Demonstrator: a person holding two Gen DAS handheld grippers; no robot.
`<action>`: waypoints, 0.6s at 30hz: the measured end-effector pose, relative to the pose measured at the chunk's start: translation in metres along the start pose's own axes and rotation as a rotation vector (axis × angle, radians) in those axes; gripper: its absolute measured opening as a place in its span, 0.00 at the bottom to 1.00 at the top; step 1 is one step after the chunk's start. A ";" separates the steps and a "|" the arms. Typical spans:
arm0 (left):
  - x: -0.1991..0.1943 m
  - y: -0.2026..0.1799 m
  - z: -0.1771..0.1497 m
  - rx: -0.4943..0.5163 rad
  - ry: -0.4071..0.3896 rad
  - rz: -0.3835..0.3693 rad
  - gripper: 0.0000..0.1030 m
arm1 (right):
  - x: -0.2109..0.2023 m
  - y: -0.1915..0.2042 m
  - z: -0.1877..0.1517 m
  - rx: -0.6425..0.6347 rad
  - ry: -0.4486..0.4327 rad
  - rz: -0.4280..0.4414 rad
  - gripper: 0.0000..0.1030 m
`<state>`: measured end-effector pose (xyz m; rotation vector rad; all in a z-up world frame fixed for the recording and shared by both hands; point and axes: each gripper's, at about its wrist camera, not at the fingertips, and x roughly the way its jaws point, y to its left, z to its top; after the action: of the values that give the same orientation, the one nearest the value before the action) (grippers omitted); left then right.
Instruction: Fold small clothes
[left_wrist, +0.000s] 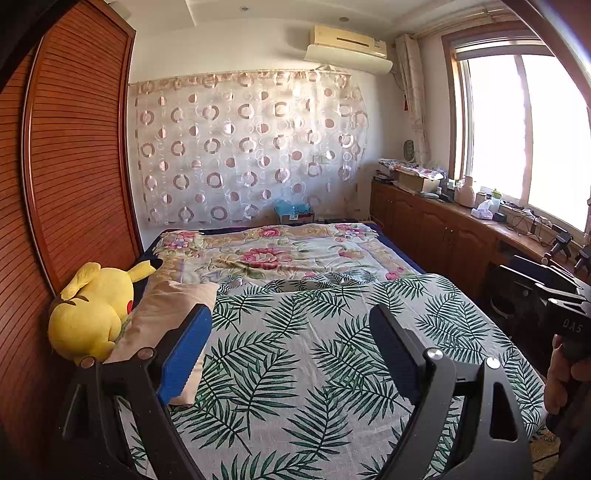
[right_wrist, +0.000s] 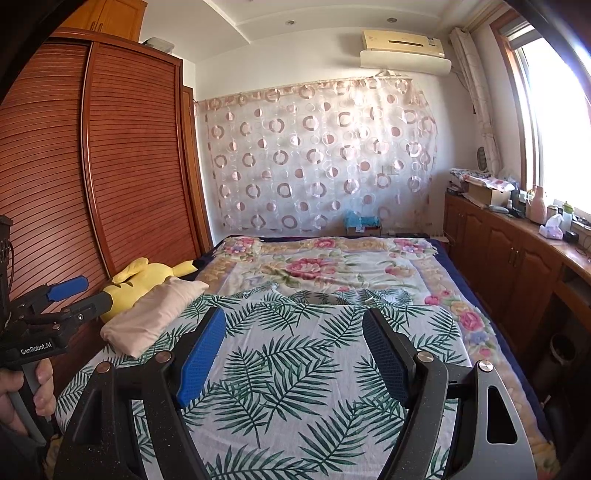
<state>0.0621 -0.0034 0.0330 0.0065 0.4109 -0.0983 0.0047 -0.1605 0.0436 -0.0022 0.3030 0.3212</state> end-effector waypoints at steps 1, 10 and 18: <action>0.000 0.000 0.001 0.000 0.000 -0.001 0.85 | -0.001 -0.001 0.001 0.000 0.000 -0.001 0.76; 0.000 0.000 0.001 0.000 -0.001 0.000 0.85 | -0.001 -0.003 0.001 -0.003 -0.001 0.002 0.76; 0.000 0.000 0.000 0.000 0.000 0.000 0.85 | 0.000 -0.005 0.000 -0.002 0.002 0.004 0.76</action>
<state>0.0619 -0.0035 0.0334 0.0068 0.4104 -0.0984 0.0061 -0.1656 0.0436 -0.0039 0.3048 0.3252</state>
